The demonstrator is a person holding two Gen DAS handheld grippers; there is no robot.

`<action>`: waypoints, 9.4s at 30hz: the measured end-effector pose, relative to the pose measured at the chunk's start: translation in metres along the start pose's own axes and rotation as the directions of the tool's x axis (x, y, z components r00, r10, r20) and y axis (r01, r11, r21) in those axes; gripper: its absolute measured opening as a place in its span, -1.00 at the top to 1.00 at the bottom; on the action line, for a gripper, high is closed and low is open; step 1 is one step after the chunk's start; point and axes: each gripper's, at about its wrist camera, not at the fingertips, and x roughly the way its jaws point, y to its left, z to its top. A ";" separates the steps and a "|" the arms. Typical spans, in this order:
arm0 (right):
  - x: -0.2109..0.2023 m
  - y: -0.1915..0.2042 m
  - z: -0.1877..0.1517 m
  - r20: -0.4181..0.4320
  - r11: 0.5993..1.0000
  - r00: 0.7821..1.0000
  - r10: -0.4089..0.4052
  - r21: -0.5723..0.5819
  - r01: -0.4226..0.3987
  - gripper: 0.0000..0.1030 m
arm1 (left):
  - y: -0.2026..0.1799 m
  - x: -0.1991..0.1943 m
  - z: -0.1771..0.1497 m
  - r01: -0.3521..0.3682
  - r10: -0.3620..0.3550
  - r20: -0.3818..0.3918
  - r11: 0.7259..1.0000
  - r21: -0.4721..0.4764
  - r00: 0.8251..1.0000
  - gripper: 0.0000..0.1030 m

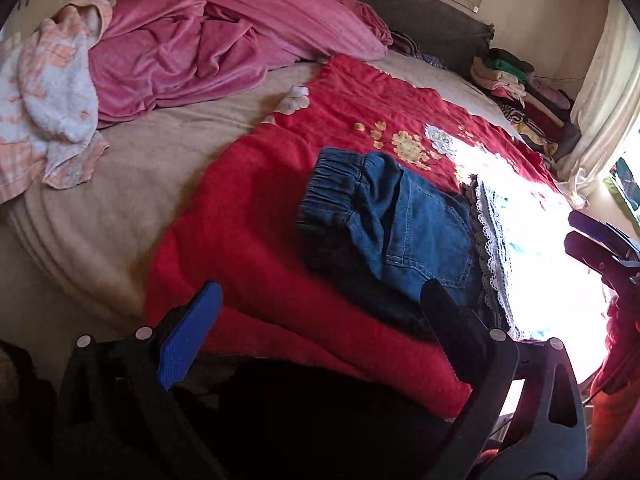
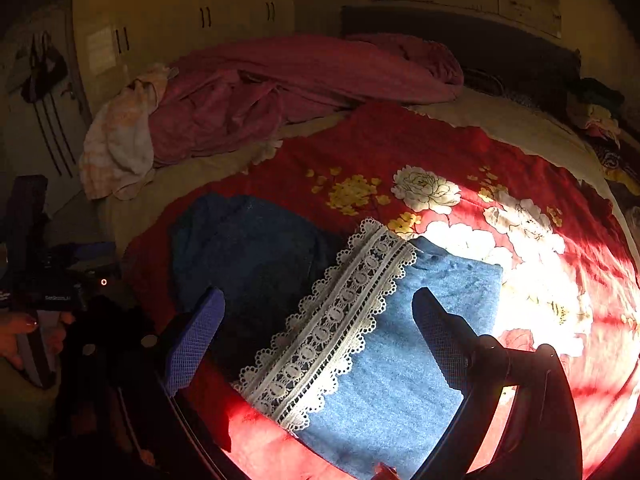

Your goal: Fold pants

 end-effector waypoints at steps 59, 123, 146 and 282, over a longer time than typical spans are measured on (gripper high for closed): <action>0.076 -0.011 0.072 -0.067 0.807 0.804 0.591 0.033 -0.590 0.16 | -0.023 0.057 0.018 0.433 -0.449 -0.035 0.877 -0.209 0.893 -0.39; 0.071 -0.073 0.016 -0.248 0.975 0.965 0.083 -0.179 -0.130 0.13 | -0.170 0.058 -0.038 0.293 -0.260 -0.146 0.906 0.304 0.955 0.64; 0.105 -0.073 0.001 -0.257 0.990 0.964 -0.073 -0.137 0.039 0.68 | -0.162 0.057 -0.039 0.330 -0.297 -0.154 0.903 0.274 0.942 0.64; 0.046 -0.210 0.010 0.096 0.940 0.994 -0.055 0.341 0.019 0.50 | -0.239 0.186 0.137 0.253 -0.236 -0.091 0.913 0.320 0.967 0.50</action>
